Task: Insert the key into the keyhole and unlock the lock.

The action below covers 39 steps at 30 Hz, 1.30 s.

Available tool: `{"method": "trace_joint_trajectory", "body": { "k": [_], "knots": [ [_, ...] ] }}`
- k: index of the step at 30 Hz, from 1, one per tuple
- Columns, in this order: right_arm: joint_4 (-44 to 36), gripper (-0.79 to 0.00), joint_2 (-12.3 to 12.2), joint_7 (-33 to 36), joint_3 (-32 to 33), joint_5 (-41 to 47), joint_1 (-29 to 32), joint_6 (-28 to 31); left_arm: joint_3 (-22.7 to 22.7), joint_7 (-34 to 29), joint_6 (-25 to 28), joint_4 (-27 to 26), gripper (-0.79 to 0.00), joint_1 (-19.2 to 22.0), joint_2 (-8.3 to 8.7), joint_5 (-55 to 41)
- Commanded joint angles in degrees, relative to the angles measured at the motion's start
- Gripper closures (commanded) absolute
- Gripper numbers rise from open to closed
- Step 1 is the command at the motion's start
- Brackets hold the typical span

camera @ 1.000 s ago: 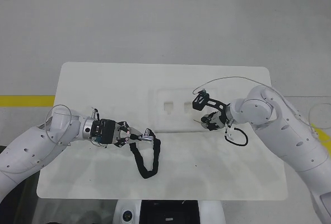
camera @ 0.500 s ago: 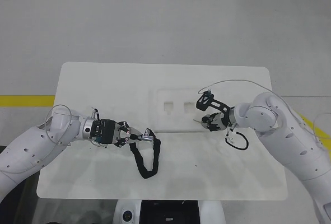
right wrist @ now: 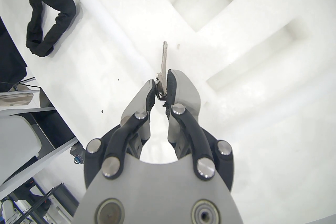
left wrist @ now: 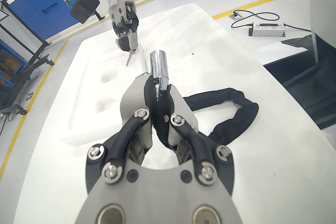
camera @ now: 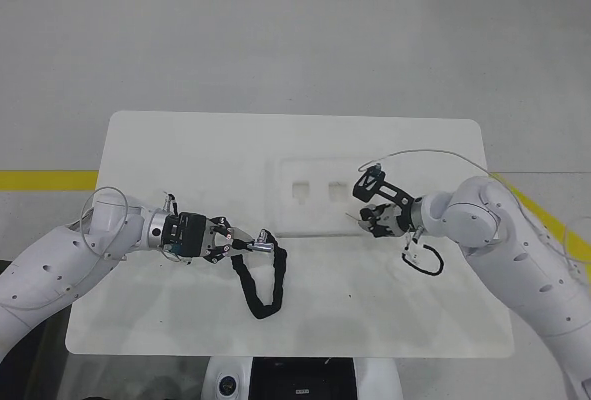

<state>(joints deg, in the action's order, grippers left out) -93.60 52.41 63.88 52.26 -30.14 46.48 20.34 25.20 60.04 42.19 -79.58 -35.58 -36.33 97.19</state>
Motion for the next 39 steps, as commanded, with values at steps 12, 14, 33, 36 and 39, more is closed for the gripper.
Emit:
{"method": "trace_joint_trajectory", "body": {
  "k": [12,14,33,36,39],
  "knots": [
    [-3.0,-0.111,-0.5,-2.9,1.3,-5.4,3.2,0.5,0.0,0.0,0.0,0.0,0.0,0.0,0.0,0.0],
    [-3.2,-0.12,-0.6,-3.3,1.5,-5.9,3.5,0.5,0.0,0.0,0.0,0.0,0.0,0.0,0.0,0.0],
    [-5.7,-0.04,-1.1,-4.2,3.8,-9.5,6.4,0.2,0.0,0.0,0.0,0.0,0.0,0.0,0.0,0.0],
    [-5.8,-0.043,-0.9,-4.3,3.4,-9.5,6.2,0.4,0.0,0.0,0.0,0.0,0.0,0.0,0.0,0.0],
    [-5.8,-0.046,-0.7,-4.4,3.1,-9.7,5.8,0.6,0.0,0.0,0.0,0.0,0.0,0.0,0.0,0.0]
  ]
}}
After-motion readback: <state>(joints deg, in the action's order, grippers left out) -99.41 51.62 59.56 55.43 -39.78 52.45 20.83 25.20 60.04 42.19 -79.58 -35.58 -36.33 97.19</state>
